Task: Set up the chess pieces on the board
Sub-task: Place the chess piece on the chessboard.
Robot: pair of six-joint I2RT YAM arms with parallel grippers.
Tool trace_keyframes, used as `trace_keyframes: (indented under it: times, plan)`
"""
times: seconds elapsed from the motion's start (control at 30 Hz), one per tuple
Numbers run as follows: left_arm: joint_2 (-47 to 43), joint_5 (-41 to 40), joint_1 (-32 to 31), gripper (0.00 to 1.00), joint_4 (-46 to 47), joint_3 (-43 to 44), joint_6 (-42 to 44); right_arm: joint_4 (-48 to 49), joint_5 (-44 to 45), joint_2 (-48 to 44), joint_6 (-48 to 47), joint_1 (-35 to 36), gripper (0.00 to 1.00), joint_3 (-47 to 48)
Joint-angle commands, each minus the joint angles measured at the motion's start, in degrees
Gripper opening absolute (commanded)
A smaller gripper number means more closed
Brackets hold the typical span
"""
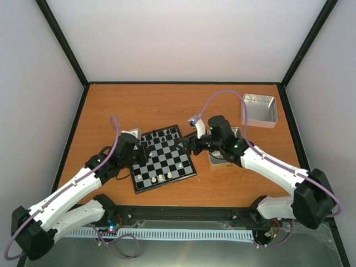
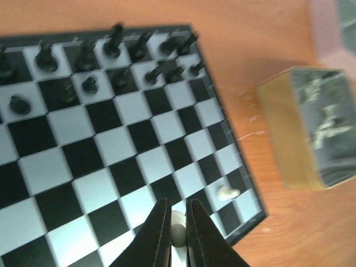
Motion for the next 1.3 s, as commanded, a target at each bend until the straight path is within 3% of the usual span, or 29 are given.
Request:
trace_keyframes:
  times: [0.0, 0.17, 0.73, 1.13, 1.27]
  plan:
    - [-0.1, -14.1, -5.5, 0.01, -4.5, -3.7, -2.4, 1.5, 8.4, 0.8, 3.7, -0.2, 0.68, -1.4]
    - [5.9, -22.3, -11.7, 0.01, -8.9, -5.8, -10.4, 1.3, 9.4, 2.4, 4.4, -0.2, 0.67, -1.1]
    - [7.2, -17.6, -13.3, 0.01, -2.0, -12.0, -9.6, 1.0, 10.1, 4.7, 4.7, -0.2, 0.67, -0.8]
    - [7.3, -17.6, -13.3, 0.02, -2.2, -13.4, -10.8, 0.4, 10.7, 5.1, 4.6, -0.2, 0.66, -0.4]
    - [7.6, -17.1, -13.3, 0.07, -1.6, -13.8, -10.9, 0.6, 10.6, 5.1, 4.6, -0.2, 0.66, -0.4]
